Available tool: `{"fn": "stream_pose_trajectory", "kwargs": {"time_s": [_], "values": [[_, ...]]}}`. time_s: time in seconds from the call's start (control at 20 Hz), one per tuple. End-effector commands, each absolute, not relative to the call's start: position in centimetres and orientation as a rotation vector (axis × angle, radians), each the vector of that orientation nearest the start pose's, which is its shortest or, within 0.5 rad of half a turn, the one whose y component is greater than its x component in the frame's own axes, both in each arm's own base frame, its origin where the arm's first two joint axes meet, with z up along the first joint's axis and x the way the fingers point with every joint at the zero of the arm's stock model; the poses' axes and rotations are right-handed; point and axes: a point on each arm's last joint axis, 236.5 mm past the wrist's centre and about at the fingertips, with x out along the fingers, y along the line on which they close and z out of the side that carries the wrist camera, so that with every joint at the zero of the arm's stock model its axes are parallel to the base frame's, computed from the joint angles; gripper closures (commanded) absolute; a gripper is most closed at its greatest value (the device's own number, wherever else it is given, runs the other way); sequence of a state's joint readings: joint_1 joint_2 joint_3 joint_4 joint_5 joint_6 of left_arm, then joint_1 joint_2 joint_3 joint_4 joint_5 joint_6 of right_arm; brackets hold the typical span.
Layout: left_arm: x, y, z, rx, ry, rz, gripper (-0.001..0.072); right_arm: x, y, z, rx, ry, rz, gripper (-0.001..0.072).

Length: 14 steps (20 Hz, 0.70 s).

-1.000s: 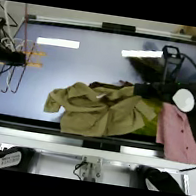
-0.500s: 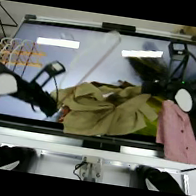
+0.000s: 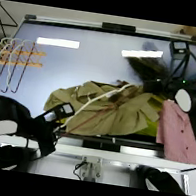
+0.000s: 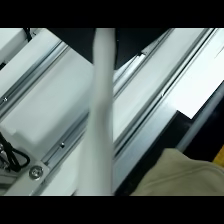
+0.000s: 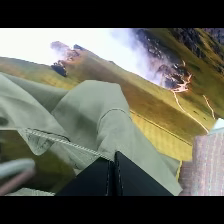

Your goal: Fold the shirts.

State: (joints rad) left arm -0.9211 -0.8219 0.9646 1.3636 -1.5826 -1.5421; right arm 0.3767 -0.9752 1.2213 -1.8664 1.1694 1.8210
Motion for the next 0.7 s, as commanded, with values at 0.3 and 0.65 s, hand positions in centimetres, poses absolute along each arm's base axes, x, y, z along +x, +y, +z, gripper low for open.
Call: {"fn": "stream_pose_trajectory", "kwargs": {"time_s": [0.3,0.65], "values": [[8.5,-21.2,2.9,0.492,1.5,-0.872,0.0658,36.3,7.8,15.7,-0.15,0.859,0.048,0.0645],[11.1,-28.5,0.4,0.296,1.439,-0.927,0.0658,34.6,12.6,19.4,-0.122,0.739,0.306,0.0645]]}}
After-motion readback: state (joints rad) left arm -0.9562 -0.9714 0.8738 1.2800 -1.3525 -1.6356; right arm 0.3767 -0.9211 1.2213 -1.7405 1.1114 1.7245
